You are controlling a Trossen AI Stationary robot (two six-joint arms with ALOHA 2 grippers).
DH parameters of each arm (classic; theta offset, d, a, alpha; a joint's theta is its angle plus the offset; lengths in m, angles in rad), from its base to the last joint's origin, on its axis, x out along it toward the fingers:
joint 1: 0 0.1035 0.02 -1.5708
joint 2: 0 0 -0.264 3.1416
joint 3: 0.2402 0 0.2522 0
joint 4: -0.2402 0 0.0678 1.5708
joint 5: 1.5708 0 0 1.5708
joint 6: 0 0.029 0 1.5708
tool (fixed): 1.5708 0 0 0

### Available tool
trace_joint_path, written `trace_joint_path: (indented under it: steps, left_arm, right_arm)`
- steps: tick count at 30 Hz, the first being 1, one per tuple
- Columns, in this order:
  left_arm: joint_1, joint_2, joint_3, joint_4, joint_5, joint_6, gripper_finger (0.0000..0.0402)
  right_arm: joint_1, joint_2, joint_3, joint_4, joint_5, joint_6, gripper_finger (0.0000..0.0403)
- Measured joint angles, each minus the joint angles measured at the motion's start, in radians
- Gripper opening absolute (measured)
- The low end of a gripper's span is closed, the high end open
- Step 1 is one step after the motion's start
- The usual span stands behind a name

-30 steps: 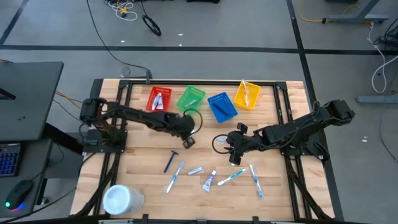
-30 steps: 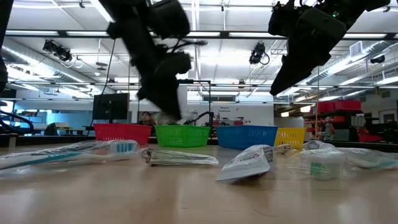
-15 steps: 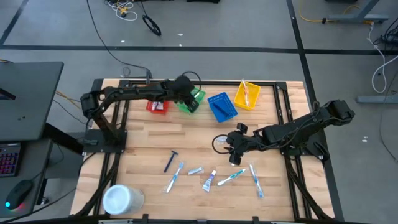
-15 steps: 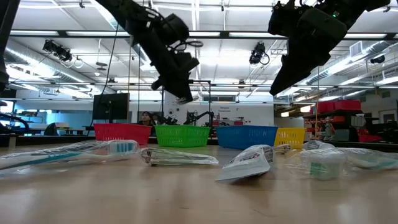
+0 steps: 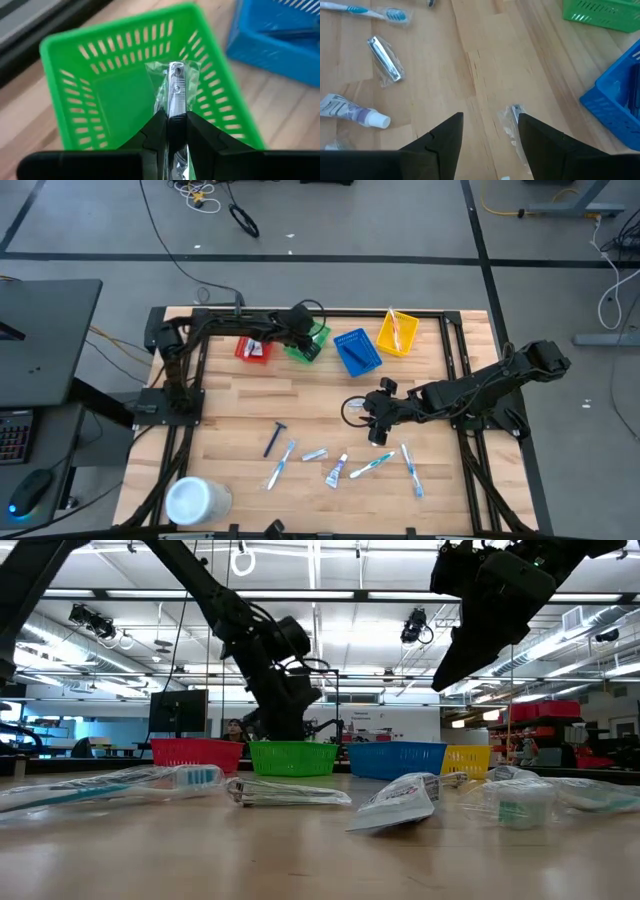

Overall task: Pick & Place Travel size toiletries
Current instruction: Put the silver nail cutter in the green bin, then put the blue razor in the blue bin

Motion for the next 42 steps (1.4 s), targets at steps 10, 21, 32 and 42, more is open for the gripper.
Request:
trace_joint_path:
  steps: [10,21,32,42]
  left_arm:
    - [0.015,0.027,0.001,-0.002,0.010,0.028,0.0084]
    - [0.014,0.029,0.001,-0.023,0.011,0.048,0.0153]
    - [-0.012,-0.068,0.001,-0.040,0.006,0.084,0.0146]
    - [-0.086,-0.217,0.001,-0.086,-0.018,0.110,0.0139]
  right_arm:
    - [0.000,0.000,0.000,0.000,-0.001,0.000,0.0202]
    - [0.000,0.000,0.000,0.000,-0.002,0.000,0.0202]
    - [0.000,0.000,0.000,-0.004,-0.004,0.000,0.0202]
    - [0.008,0.000,0.000,-0.041,-0.056,-0.002,0.0202]
